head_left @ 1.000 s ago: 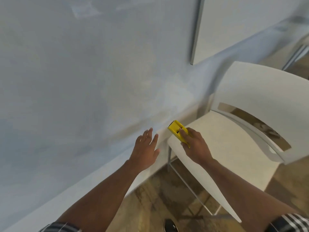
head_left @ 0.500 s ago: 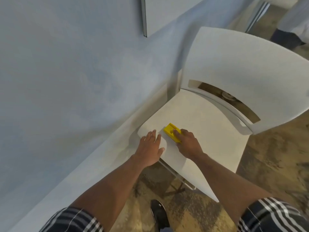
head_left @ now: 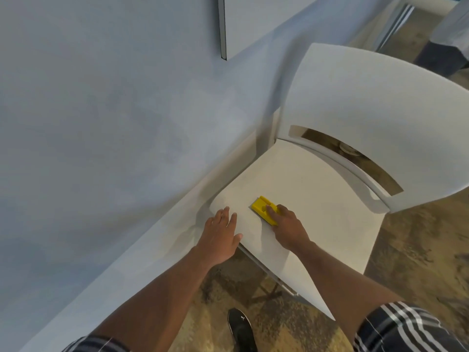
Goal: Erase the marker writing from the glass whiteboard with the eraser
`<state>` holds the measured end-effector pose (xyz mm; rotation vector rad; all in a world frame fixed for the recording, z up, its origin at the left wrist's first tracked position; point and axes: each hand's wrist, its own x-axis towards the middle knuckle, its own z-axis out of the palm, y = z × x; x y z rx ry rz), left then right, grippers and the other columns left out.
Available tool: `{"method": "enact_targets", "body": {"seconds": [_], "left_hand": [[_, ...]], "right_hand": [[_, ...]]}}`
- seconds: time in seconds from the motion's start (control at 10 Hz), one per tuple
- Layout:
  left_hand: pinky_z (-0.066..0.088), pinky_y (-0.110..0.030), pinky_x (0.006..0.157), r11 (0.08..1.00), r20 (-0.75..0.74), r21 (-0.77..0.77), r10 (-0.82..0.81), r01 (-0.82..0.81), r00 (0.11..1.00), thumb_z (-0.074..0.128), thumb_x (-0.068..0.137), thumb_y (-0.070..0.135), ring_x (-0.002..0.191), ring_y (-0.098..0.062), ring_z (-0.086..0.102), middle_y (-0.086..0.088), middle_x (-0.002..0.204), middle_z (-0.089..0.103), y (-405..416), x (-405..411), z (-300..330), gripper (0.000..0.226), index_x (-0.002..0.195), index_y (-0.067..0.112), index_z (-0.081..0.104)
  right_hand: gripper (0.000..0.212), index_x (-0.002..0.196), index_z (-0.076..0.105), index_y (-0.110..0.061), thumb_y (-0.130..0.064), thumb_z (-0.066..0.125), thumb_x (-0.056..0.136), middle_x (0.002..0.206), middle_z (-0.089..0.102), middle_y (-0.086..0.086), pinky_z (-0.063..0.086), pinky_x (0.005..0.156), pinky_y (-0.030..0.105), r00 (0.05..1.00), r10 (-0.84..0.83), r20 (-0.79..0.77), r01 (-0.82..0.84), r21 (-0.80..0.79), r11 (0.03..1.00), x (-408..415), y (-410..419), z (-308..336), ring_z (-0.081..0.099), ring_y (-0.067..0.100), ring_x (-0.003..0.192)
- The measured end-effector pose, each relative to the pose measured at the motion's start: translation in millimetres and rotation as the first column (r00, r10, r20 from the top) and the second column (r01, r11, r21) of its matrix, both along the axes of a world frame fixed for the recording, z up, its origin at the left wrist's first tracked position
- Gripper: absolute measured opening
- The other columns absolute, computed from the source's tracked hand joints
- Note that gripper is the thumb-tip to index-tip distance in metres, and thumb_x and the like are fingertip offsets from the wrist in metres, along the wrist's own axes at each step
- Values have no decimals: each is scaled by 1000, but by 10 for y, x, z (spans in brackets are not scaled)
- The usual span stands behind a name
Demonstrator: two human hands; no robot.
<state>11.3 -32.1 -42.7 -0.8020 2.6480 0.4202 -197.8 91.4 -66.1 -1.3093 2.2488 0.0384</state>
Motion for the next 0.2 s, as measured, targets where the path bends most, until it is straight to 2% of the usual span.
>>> {"method": "enact_targets", "body": {"seconds": [0.1, 0.2], "left_hand": [[17, -51, 129, 999, -17, 4, 49, -49, 999, 28, 110, 48, 161, -36, 7, -19, 173, 5, -7, 101, 66, 69, 165, 9, 13], [17, -51, 129, 996, -35, -14, 85, -85, 996, 29, 110, 48, 160, -37, 8, -19, 173, 5, 32, 170, 98, 69, 164, 9, 14]], "right_hand": [[69, 161, 13, -28, -33, 50, 103, 169, 12, 11, 26, 124, 43, 998, -50, -37, 48, -60, 997, 36, -42, 35, 21, 33, 153], [71, 161, 18, -23, -37, 55, 101, 169, 14, 11, 23, 125, 42, 994, -108, 23, 110, -164, 980, 166, -87, 113, 20, 32, 154]]}}
